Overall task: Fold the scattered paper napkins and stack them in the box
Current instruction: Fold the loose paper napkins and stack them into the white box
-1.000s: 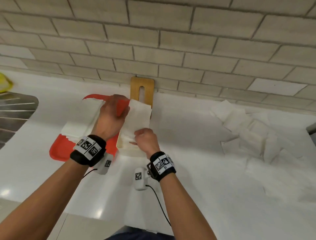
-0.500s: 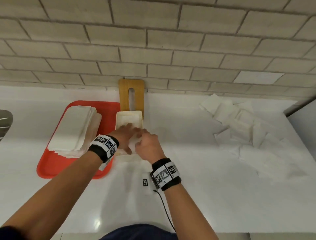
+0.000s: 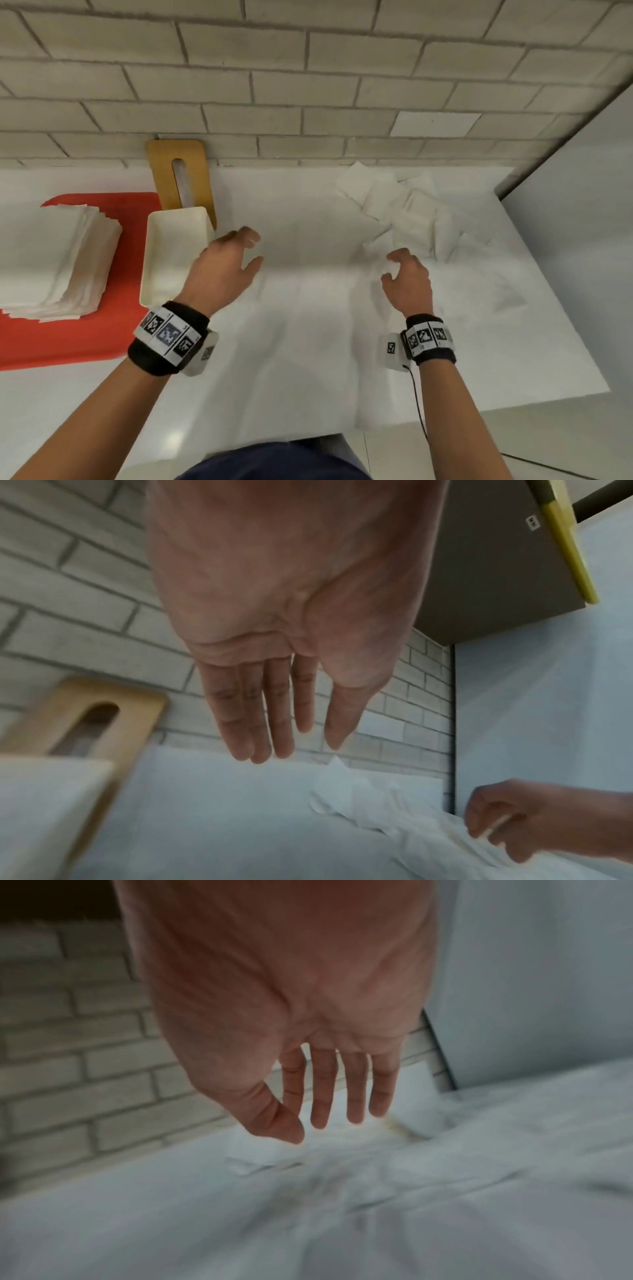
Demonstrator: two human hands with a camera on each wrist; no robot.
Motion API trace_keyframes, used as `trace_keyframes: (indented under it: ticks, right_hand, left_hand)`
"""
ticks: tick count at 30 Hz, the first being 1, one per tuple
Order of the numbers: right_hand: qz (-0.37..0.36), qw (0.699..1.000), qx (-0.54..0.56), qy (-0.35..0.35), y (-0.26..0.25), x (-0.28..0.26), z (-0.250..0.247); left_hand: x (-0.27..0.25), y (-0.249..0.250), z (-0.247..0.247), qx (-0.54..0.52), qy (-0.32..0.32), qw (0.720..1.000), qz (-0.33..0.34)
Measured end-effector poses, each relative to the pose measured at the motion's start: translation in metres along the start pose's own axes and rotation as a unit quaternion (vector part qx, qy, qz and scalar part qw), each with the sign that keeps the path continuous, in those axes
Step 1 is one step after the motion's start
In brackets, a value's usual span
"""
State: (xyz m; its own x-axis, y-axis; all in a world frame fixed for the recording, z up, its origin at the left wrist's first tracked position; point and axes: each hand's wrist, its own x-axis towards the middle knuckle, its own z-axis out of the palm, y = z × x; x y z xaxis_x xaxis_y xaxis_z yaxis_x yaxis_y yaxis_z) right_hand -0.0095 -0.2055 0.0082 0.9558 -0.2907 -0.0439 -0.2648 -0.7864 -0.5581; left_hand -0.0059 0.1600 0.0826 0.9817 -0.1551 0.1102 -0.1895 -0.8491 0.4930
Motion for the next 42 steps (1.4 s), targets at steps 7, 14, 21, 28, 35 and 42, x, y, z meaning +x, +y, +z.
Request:
trace_keyframes:
  ticks: [7,14,21,28,35,42]
  right_hand:
    - [0.051,0.96,-0.215,-0.173,0.127,0.084,-0.059]
    - [-0.05,0.932,-0.261,-0.248,0.131,0.076,-0.044]
    - [-0.101,0.973,0.092,-0.186,0.096,0.027,-0.025]
    - [-0.072,0.937,0.285,-0.19,0.035,0.011,-0.037]
    - [0.095,0.972,-0.15,-0.151,0.12,0.072,-0.061]
    - [0.067,0.975,-0.06,-0.204,0.154,0.063,-0.044]
  left_hand:
    - [-0.01,0.059,0.109,-0.056,-0.103,0.993,-0.012]
    - [-0.019,0.097,0.181,-0.072,-0.197,0.977,-0.032]
    - [-0.012,0.131,0.197,-0.229,-0.198,0.947,-0.105]
    - [0.015,0.163,0.187,-0.457,-0.078,0.871,-0.16]
    - [0.026,0.134,0.175,-0.423,-0.01,0.886,-0.19]
    - [0.041,0.131,0.162,-0.405,0.003,0.896,-0.18]
